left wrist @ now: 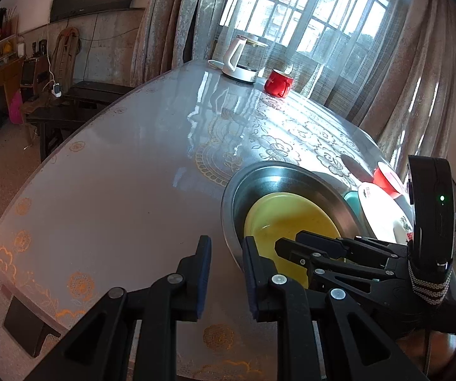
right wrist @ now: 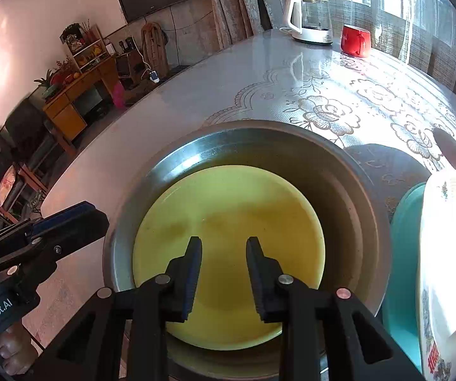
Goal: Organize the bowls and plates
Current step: 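Open the left tool to release the yellow bowl inside the steel bowl, then move the left tool to the red bowl rim and grasp it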
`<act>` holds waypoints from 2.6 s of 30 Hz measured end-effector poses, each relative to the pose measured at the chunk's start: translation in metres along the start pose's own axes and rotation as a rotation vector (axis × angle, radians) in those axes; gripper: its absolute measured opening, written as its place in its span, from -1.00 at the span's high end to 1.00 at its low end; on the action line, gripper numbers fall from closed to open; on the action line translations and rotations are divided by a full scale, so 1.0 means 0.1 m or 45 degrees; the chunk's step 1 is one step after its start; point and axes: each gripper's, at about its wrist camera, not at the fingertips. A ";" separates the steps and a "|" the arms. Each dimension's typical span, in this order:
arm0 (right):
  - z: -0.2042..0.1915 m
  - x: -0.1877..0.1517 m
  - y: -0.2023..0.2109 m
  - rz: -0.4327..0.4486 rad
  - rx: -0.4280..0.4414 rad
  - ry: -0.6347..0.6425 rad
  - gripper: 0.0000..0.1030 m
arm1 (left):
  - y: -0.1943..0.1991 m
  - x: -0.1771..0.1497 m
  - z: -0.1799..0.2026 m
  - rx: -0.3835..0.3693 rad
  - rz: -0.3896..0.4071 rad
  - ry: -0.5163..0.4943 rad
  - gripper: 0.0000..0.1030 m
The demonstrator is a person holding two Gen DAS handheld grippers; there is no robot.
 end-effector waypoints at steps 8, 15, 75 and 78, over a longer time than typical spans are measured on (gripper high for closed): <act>0.03 0.02 0.02 0.027 0.004 -0.016 0.43 | 0.03 0.01 0.11 0.040 0.034 -0.071 0.59; 0.00 -0.06 0.12 0.071 0.033 -0.015 0.39 | 0.02 0.02 0.17 0.044 0.033 -0.093 0.59; 3.10 -0.64 1.95 0.621 -0.167 -0.866 0.51 | -1.18 1.00 2.99 -0.399 -0.243 -0.305 0.18; 3.28 -0.56 1.92 0.634 -0.178 -0.909 0.53 | -1.35 1.07 3.19 -0.435 -0.283 -0.296 0.21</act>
Point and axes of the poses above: each gripper's, at about its wrist camera, not at the fingertips, and y roughly against the way its jaws point, z to its right, x to its top, and after that the axes turned 6 degrees about x, right-handed
